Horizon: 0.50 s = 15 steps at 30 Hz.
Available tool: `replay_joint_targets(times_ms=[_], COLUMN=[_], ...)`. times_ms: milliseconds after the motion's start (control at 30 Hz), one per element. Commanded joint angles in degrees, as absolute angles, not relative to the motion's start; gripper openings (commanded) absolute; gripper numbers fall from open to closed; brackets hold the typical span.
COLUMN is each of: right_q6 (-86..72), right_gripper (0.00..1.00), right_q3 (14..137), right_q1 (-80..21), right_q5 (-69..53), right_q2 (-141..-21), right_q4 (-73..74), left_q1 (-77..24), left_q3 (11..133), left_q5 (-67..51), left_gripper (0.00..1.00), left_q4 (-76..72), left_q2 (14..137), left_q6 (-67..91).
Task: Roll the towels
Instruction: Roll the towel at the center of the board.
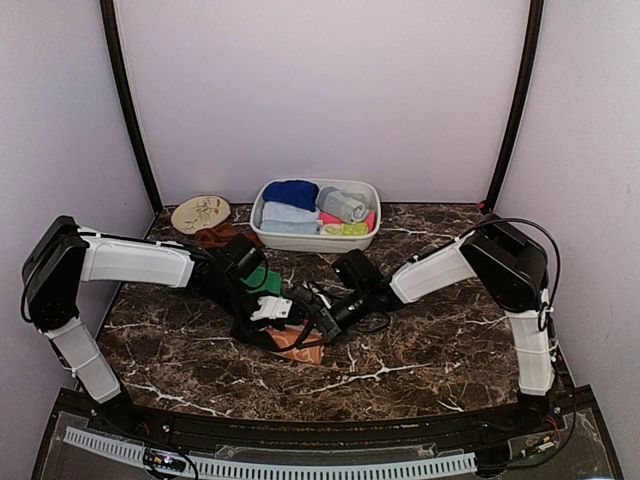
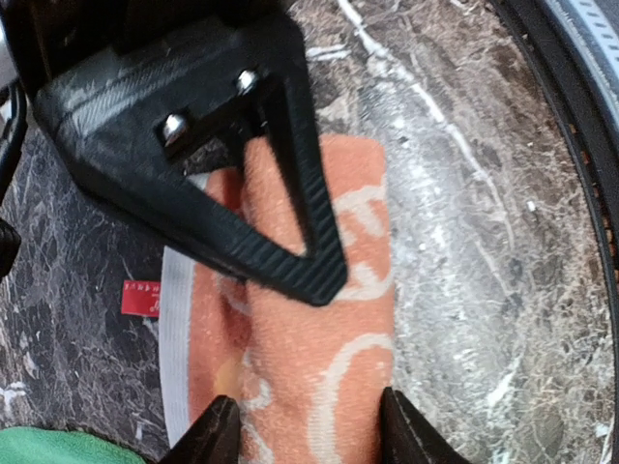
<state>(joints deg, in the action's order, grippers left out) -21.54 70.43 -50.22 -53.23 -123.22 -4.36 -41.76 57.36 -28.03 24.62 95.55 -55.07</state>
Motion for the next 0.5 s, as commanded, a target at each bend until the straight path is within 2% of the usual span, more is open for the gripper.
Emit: replay_joint_targets(times_ms=[0,100,200,267,333,467], right_q6=[-25.53,-26.46,-27.04,-26.9,-26.12,-19.27], right_gripper=[0.0,0.02,0.15,0.22,0.36,0.46], right_q3=[67.63,67.66,66.68,63.01,58.6,49.36], right_q1=[-49.55,-49.21,-48.91,-48.47,-47.99,-48.02], right_q5=[-54.18,-53.98,-50.55,-46.04,-38.89,-27.51], right_q2=[-126.87,-126.42,-123.77,-119.47,-114.37,-103.32], right_q4=[2.74,1.7,-0.87,-5.24,-10.69,-19.99], left_q1=[-42.1,-42.23,-42.12,-41.95,-41.61,-40.85], left_q3=[61.04,62.7,63.21,63.7,64.16,65.68], left_q5=[-22.27,-23.93,-25.7,-27.53,-30.24,-33.94], left_gripper=[0.48,0.38,0.2,0.13,0.1,0.1], left_q4=[23.24,25.74,27.03,28.71,30.8,34.94], left_q2=[99.94,102.66,104.58,105.95,107.09,109.76], left_q6=[-56.24,-55.17,-52.74,-51.32,-50.13,-48.97])
